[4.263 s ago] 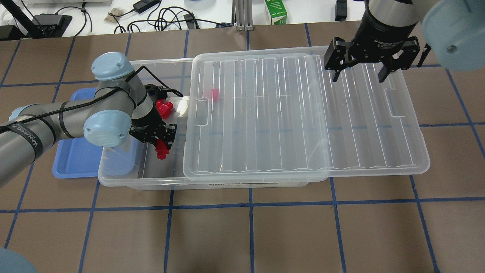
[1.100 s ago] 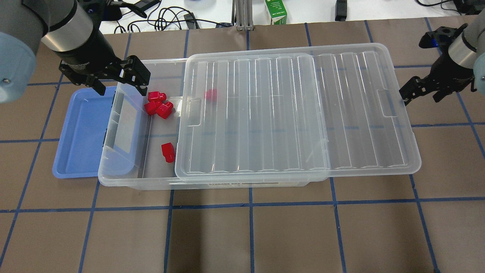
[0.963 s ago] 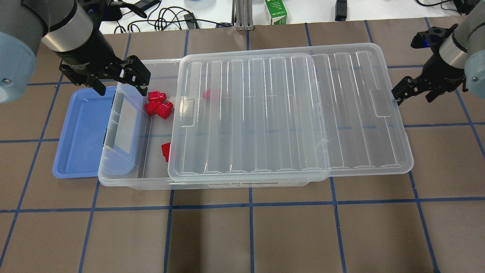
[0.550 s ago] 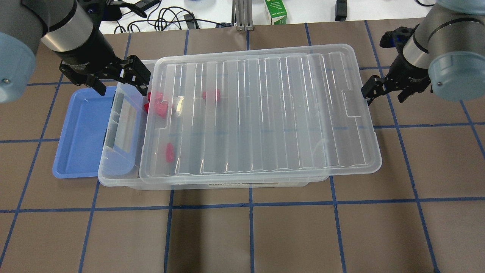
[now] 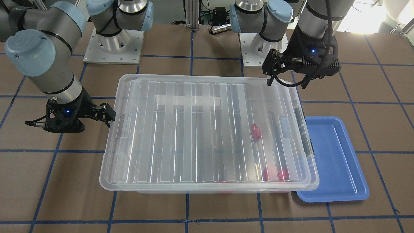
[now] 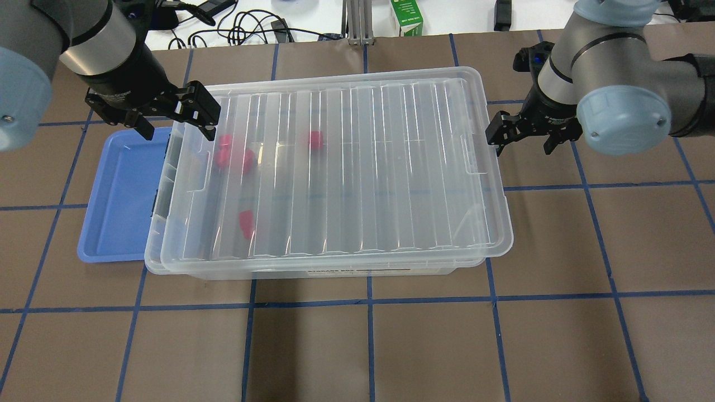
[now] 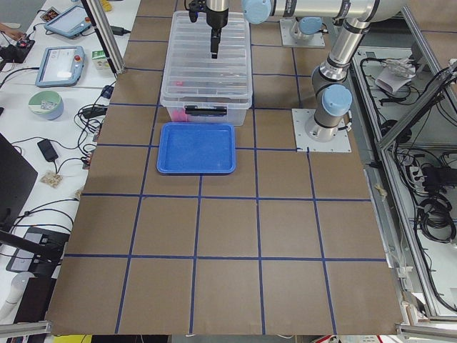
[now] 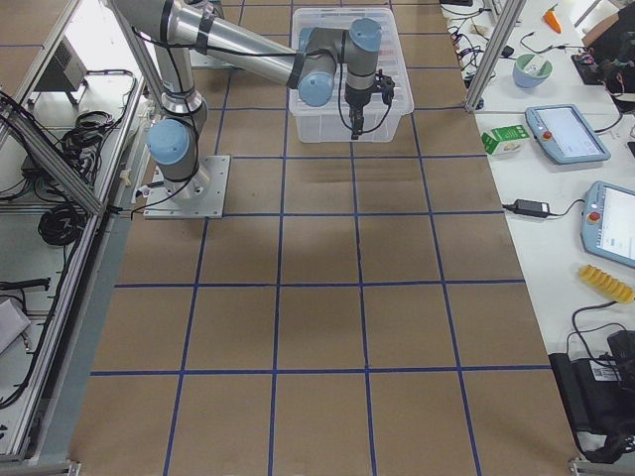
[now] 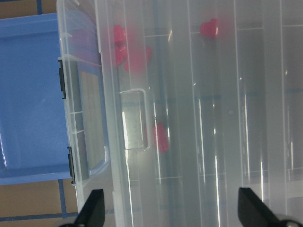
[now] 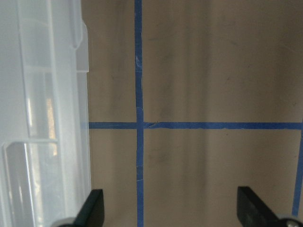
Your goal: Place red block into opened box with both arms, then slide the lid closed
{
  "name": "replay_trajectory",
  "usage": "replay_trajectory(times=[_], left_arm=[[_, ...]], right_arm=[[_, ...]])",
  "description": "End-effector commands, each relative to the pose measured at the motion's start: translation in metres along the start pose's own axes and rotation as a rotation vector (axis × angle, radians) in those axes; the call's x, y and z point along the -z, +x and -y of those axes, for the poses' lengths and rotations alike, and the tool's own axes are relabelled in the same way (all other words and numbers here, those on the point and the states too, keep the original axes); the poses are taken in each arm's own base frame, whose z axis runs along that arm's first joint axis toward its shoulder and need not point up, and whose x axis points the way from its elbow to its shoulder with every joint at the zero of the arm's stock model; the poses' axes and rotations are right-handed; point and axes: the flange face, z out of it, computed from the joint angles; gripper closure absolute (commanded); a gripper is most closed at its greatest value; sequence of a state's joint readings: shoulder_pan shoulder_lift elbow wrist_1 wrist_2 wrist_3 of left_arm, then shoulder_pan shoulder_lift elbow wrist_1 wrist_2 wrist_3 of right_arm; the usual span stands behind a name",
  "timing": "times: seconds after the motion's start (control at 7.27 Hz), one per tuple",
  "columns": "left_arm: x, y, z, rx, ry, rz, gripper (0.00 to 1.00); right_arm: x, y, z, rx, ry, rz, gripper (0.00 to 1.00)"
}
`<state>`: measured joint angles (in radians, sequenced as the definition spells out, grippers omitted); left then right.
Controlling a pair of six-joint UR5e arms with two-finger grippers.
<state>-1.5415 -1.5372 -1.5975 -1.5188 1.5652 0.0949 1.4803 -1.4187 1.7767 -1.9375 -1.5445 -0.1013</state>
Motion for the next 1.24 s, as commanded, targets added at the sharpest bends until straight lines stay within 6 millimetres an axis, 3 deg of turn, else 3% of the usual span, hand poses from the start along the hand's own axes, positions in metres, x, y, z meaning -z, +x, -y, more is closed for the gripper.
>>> replay_trajectory(times=[0.0,0.14,0.41,0.55,0.83,1.1], left_arm=[[0.001,0.000,0.000,0.001,-0.001,0.001,0.00],[0.001,0.000,0.001,0.001,-0.001,0.001,0.00],[0.003,0.000,-0.001,0.003,-0.007,0.002,0.00],[0.005,0.000,-0.003,0.004,-0.021,0.001,0.00],[0.018,0.000,0.005,0.003,0.014,0.002,0.00],[0.016,-0.002,0.011,0.003,0.013,0.001,0.00]], right_arm=[[0.037,0.002,0.012,0.007,0.057,-0.018,0.00],[0.073,0.000,0.011,0.006,0.046,-0.017,0.00],[0.167,-0.018,-0.017,0.011,0.027,-0.008,0.00],[0.188,-0.028,-0.028,-0.033,0.004,-0.005,0.00],[0.173,-0.064,-0.032,-0.044,-0.026,0.002,0.00],[0.175,-0.073,-0.025,-0.017,0.069,0.004,0.00]])
